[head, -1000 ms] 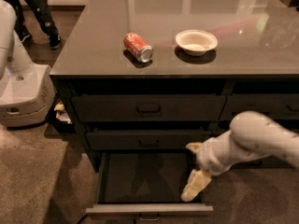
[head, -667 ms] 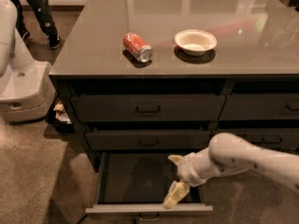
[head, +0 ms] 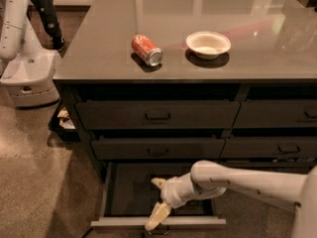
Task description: Close bottom drawer
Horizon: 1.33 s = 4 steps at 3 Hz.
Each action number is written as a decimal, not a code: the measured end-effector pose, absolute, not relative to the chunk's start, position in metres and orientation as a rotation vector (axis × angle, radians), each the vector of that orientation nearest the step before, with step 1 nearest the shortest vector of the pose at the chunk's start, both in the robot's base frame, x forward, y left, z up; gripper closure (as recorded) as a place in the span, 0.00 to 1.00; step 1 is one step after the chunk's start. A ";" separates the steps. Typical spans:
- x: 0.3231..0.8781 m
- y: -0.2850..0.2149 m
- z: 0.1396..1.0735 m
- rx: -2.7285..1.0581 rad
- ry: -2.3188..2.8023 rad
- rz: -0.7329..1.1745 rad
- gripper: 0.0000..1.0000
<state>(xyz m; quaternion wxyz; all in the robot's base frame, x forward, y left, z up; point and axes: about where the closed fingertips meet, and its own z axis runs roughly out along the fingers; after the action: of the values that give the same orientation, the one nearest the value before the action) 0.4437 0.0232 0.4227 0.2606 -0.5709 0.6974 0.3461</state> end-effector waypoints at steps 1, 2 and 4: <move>0.422 0.033 0.391 -1.511 1.914 1.031 0.00; 0.422 0.033 0.391 -1.511 1.914 1.031 0.00; 0.405 0.044 0.312 -1.528 1.974 1.142 0.19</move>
Offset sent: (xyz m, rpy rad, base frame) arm -0.0206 0.0100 -0.0308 0.0318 0.0699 -0.0008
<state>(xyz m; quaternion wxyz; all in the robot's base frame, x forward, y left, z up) 0.4046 0.0437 0.3119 0.1970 -0.5456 0.7051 0.4078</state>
